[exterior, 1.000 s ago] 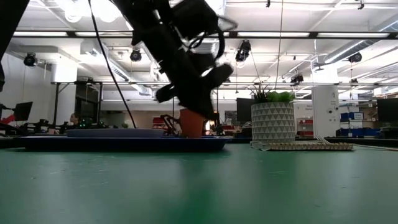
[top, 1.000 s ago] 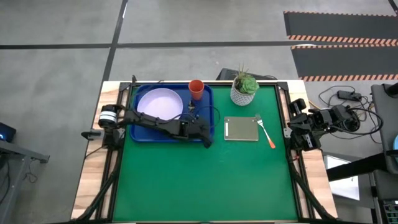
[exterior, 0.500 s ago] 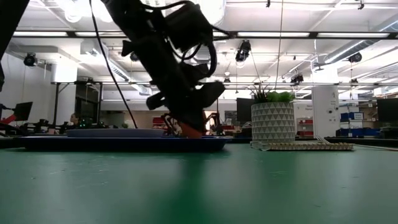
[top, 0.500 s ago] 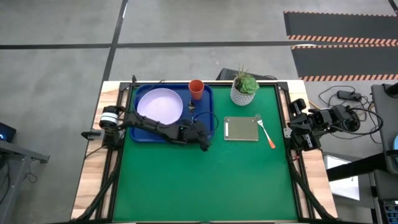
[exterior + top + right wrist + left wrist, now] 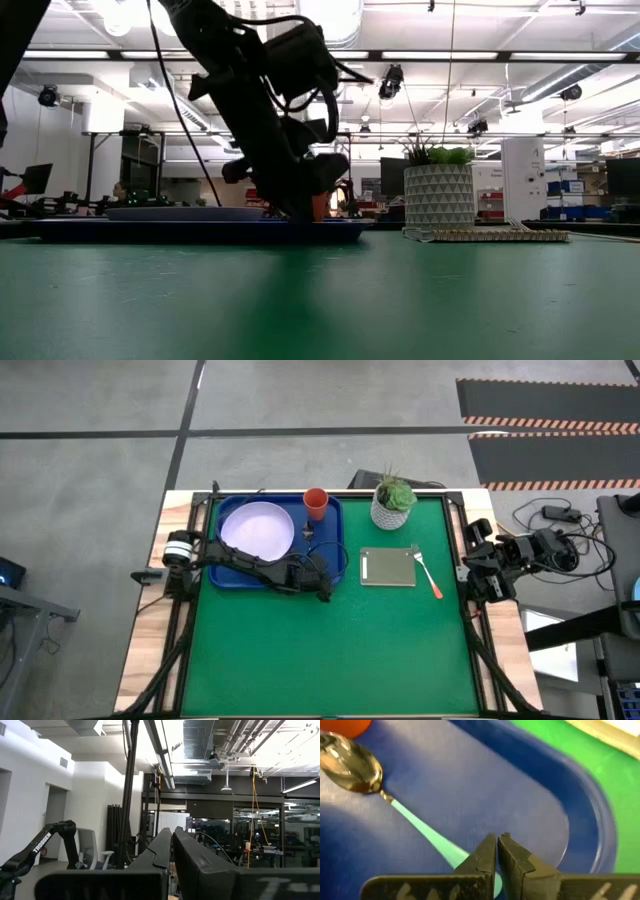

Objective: Pick and place plate/cup/fork/spoon on tray
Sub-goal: Put the blue spoon to the right side of the purple plate on the dark blue tray

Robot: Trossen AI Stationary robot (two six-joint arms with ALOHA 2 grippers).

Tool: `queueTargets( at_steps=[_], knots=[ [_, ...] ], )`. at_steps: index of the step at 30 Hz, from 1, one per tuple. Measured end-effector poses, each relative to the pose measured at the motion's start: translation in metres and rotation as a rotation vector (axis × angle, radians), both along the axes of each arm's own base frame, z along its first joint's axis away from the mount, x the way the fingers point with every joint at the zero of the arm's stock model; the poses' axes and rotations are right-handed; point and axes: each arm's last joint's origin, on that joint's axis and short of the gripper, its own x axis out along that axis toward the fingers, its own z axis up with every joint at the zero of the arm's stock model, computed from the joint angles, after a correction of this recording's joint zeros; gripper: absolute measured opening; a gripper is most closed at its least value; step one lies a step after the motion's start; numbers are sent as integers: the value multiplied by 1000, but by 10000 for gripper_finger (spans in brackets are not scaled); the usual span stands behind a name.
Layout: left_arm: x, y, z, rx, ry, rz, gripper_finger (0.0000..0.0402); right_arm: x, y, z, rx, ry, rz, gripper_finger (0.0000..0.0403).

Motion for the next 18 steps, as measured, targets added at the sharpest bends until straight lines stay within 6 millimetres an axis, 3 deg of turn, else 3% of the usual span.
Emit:
queueTargets(
  at_steps=[18],
  knots=[
    [-11,2,-12,-18,19,40,0,0,0,0,0,0,0,9]
  ],
)
